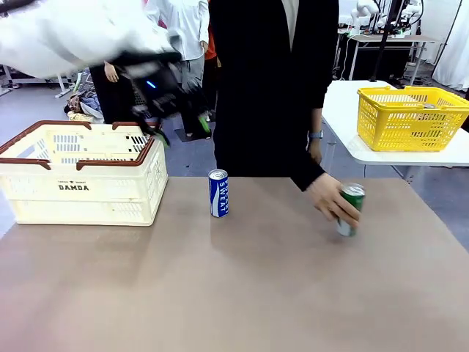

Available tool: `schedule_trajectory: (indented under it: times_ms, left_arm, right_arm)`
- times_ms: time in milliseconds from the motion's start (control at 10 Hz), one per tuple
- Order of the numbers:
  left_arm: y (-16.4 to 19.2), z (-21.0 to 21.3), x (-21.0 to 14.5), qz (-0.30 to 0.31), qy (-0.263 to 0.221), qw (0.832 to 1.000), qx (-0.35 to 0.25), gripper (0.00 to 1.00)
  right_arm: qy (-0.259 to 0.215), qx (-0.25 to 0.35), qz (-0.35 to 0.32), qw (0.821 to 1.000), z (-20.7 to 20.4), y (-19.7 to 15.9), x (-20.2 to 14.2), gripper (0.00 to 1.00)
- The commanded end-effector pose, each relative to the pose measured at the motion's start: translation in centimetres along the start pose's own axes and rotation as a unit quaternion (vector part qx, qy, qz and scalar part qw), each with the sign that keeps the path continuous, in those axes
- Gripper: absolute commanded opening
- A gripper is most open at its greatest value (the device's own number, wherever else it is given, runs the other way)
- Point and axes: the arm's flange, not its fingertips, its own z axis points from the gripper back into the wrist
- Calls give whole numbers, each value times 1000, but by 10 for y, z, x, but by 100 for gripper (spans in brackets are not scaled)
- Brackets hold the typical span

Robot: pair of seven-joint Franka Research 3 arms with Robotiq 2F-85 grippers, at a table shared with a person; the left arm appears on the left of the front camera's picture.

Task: Place the drinks into the Shopping basket.
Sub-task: Pick up one drink and place it into the Shopping basket.

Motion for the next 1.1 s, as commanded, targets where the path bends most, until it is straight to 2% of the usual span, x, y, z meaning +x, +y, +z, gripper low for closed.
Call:
schedule_trajectory:
  times_ms: [0,100,300,500,600,800,900,1000]
  left_arm:
    - [137,189,-95,66,-3,995,-80,100]
    - [178,215,-115,116,-28,985,-123,100]
    - [248,232,-147,171,-59,970,-161,100]
    - [293,231,-180,191,-91,951,-228,100]
    - [302,226,-191,185,-100,947,-243,100]
    - [298,217,-190,191,-101,946,-240,100]
    - [284,216,-178,191,-104,950,-224,100]
    - [256,212,-157,188,-99,957,-198,100]
  right_arm:
    - [3,4,8,1000,3,2,0,100]
    - [3,4,8,1000,3,2,0,100]
    - [3,4,8,1000,3,2,0,100]
    - [3,4,8,1000,3,2,0,100]
    - [3,4,8,1000,3,2,0,100]
    - [3,4,8,1000,3,2,0,100]
    - [3,4,8,1000,3,2,0,100]
    - [3,4,8,1000,3,2,0,100]
